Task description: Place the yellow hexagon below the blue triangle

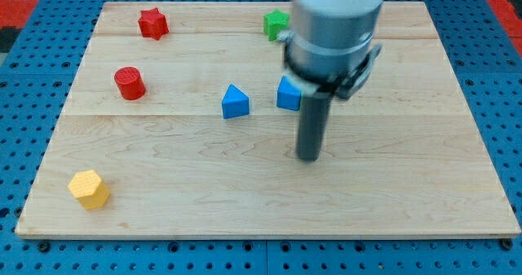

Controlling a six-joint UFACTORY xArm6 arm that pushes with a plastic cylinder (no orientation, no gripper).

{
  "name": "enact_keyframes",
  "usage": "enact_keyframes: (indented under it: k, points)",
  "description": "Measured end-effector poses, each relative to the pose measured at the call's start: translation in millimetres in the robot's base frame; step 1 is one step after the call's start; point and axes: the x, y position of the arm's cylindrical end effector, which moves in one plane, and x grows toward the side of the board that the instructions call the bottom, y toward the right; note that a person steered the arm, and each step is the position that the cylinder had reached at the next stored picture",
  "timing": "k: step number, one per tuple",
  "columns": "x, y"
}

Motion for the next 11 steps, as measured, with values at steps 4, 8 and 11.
enact_keyframes:
  k: [4,8,11]
  points:
    - [60,-247]
    - [-19,-313]
    - [-48,-137]
